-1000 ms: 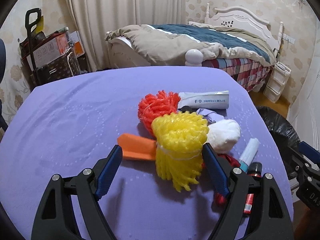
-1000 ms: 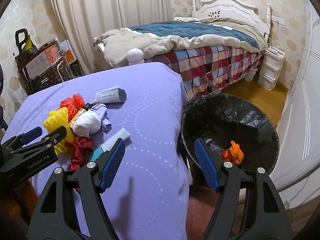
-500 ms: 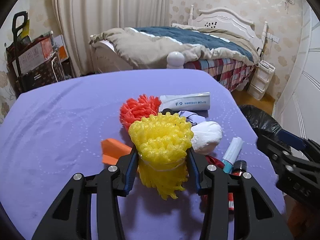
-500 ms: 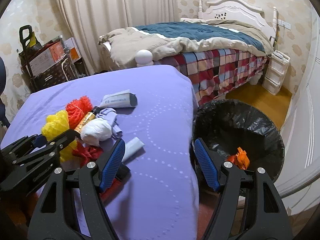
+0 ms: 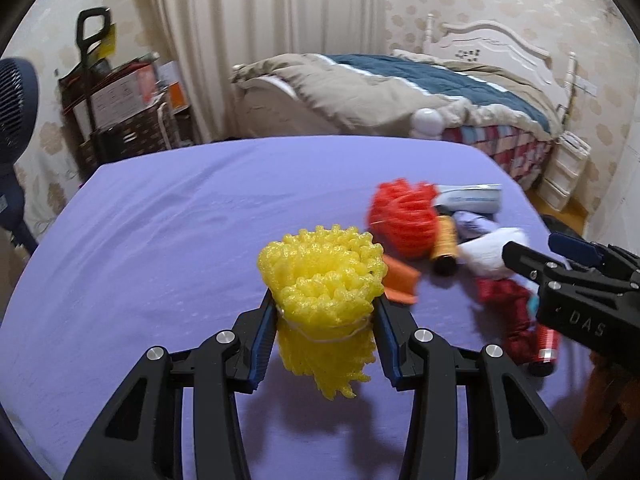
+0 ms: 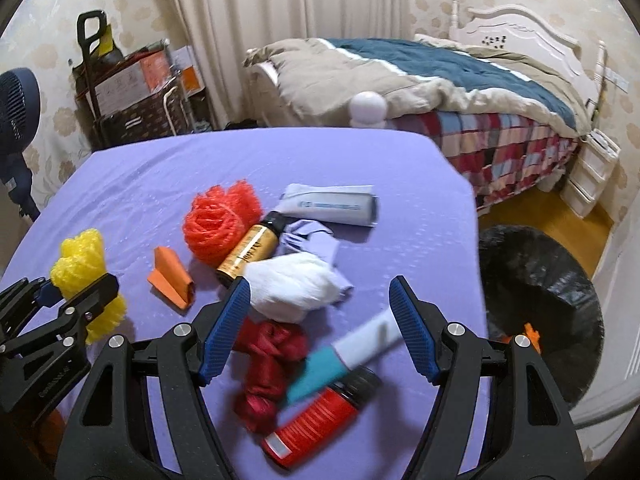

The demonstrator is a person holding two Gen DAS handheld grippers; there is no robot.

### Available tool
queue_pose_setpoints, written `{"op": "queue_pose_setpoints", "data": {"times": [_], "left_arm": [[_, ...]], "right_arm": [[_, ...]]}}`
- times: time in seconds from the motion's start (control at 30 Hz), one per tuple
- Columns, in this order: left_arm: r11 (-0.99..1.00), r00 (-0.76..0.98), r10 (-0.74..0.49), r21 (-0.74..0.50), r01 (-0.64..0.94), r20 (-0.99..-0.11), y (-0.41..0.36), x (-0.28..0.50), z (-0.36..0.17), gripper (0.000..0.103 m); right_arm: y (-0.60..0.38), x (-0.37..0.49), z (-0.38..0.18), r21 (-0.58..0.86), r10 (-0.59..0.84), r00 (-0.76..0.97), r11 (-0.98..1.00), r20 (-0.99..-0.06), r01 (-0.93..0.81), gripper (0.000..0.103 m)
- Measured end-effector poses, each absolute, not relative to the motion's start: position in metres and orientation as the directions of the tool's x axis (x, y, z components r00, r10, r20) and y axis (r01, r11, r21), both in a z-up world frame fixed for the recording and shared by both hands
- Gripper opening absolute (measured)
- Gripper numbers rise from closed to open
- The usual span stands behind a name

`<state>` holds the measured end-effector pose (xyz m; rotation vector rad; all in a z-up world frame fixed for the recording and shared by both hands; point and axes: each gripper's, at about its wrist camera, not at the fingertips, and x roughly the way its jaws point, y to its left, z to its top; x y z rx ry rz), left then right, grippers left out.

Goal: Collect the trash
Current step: 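Grasp the white cloth with the right gripper while the left gripper holds the yellow net, then move both grippers over the bin and release the white cloth and yellow net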

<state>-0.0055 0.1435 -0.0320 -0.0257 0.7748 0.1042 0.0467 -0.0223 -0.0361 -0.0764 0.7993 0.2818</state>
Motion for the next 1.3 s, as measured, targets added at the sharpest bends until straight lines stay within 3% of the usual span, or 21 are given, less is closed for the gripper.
{"op": "queue_pose_setpoints", "data": {"times": [0.07,0.2,0.3,0.77,1.3], "left_arm": [[0.993,0.702,0.093,0.01,-0.122,-0.706,0.152,-0.006,-0.035,0.044],[0.991,0.7,0.093,-0.001,-0.133,-0.708,0.159,-0.008,-0.038,0.044],[0.991,0.699,0.091,-0.004,-0.132,-0.709,0.16,-0.009,-0.039,0.044],[0.996,0.745,0.04,-0.03,-0.081,-0.665,0.134,-0.019,-0.021,0.044],[0.981,0.785,-0.186,-0.062,0.186,-0.591,0.008,0.007,0.012,0.044]], "right_arm": [[-0.016,0.051,-0.039,0.029,0.217,0.653,0.958,-0.726,-0.286,0.07],[-0.007,0.056,-0.048,0.044,0.231,0.612,0.952,-0.757,-0.304,0.044],[-0.004,0.053,-0.049,0.031,0.226,0.614,0.95,-0.756,-0.312,0.041],[-0.041,0.029,-0.011,0.038,0.216,0.706,0.965,-0.674,-0.259,0.039],[-0.184,0.018,-0.006,0.008,-0.04,0.774,0.998,-0.632,0.058,0.04]]}}
